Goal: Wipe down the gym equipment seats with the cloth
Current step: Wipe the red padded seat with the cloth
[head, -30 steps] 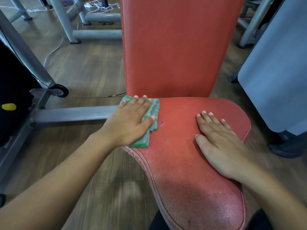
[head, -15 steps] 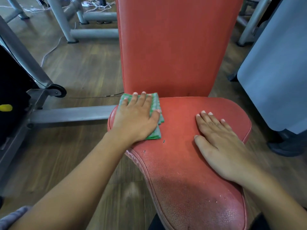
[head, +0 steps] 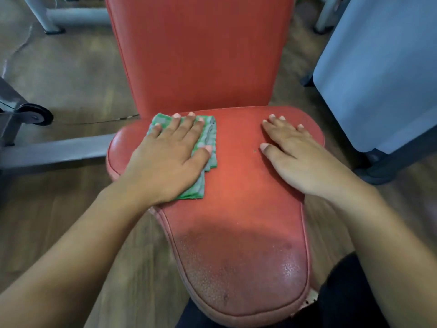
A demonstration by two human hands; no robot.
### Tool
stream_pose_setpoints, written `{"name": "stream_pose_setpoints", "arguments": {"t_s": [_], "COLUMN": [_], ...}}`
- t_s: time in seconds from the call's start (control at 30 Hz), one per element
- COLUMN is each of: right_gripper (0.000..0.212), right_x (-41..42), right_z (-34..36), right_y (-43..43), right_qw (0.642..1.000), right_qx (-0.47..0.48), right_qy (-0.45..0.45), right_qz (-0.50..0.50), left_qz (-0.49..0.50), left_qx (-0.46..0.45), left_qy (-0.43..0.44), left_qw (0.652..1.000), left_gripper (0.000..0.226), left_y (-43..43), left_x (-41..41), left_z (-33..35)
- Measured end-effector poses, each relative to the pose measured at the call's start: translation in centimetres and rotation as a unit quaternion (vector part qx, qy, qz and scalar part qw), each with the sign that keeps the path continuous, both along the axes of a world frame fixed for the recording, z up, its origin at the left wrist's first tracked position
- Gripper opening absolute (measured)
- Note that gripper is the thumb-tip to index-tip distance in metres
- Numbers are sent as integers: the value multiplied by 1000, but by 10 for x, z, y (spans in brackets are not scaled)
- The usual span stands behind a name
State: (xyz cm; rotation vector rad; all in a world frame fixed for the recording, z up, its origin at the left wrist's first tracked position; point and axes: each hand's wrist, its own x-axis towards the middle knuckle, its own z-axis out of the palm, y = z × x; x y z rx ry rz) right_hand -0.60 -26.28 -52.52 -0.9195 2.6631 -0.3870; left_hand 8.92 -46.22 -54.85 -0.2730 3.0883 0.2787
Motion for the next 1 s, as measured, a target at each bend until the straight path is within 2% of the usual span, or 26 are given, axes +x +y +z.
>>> {"name": "stream_pose_setpoints", "arguments": {"t_s": [0.1,0.23,0.33,0.4,0.5,0.63,0.73,0.83,0.9,1.0], "right_gripper": [56,56,56,56,56,56,57,57,57,58], "right_x": [0,0,0,0,0,0,0,0,0,0], "right_z": [-4,-9,-9,-9,-10,-10,-11,-11,-12,-13], "right_y": [2,5,5,5,5,5,5,5,5,6], "right_qw": [1000,999,999,999,999,999,999,999,999,999], "right_qx": [0,-5,-2,1,3,4,4,2,0,0], "right_qy": [14,30,33,31,31,31,33,37,35,36], "right_qz": [6,9,8,10,11,14,12,10,12,10], "left_qz": [-35,23,58,23,-35,-6,4,-93,-125,-73], "left_qx": [44,-2,-19,-9,58,48,44,73,102,106], "left_qy": [6,-7,-33,-17,12,-9,-18,-5,5,-3], "left_qw": [998,1000,998,1000,998,999,999,993,987,992], "left_gripper": [87,90,83,84,86,77,79,79,82,82], "left_y": [-1,-28,-19,-2,14,-1,19,47,43,18], "left_x": [18,3,-13,-10,9,4,-17,-12,3,2], "left_z": [4,4,4,4,5,6,9,8,9,9]}}
